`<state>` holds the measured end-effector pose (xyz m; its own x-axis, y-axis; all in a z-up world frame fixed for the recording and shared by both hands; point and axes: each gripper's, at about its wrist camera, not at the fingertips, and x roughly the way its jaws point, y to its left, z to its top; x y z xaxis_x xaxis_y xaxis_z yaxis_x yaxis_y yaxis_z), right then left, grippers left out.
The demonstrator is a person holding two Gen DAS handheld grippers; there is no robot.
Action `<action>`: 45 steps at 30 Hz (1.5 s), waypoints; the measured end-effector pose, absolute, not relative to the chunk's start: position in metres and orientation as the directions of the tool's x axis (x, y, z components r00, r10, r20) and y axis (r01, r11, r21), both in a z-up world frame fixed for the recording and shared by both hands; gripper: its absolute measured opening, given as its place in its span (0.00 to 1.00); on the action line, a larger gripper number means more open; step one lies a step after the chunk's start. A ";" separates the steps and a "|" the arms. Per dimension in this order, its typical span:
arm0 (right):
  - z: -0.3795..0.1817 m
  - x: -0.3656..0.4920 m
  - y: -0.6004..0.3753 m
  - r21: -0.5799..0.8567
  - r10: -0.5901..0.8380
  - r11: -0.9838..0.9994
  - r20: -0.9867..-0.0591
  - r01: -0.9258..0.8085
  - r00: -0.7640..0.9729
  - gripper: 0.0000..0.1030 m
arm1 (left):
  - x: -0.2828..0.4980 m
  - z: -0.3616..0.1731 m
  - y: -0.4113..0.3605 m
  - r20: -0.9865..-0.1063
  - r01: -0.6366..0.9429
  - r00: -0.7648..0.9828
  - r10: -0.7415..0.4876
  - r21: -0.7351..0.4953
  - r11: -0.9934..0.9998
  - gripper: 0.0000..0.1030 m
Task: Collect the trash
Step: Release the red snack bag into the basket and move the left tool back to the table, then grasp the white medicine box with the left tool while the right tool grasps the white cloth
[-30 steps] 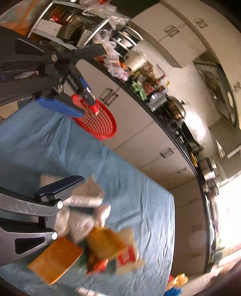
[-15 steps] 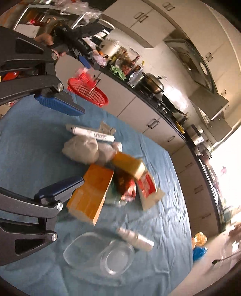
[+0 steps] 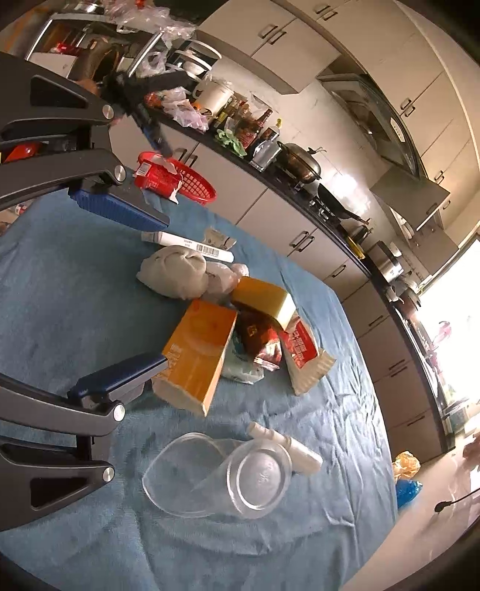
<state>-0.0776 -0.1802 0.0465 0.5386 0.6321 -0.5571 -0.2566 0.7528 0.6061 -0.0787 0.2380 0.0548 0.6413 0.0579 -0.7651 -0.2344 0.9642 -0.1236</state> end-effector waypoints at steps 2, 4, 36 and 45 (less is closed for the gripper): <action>0.046 -0.080 -0.179 0.606 0.635 0.751 -0.556 -0.261 0.536 0.70 | -0.072 0.043 0.237 -0.788 -0.233 0.615 0.037 -0.136 0.963 0.31; 0.047 -0.083 -0.177 0.602 0.634 0.753 -0.558 -0.265 0.535 0.70 | -0.067 0.037 0.236 -0.799 -0.241 0.598 0.053 -0.117 0.963 0.25; 0.016 -0.028 -0.105 0.575 0.648 0.761 -0.652 -0.300 0.394 0.76 | -0.052 0.098 0.257 -0.635 -0.292 0.767 0.095 -0.213 0.932 0.74; 0.004 -0.009 -0.089 0.562 0.644 0.765 -0.673 -0.314 0.364 0.76 | -0.017 0.078 0.157 -0.711 0.030 0.664 -0.232 -0.284 0.958 0.77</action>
<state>-0.0086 -0.0893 0.0042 0.3640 0.6438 -0.6731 -0.3143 0.7652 0.5619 -0.0173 0.1566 0.0777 0.6636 -0.2321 -0.7112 0.0304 0.9582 -0.2844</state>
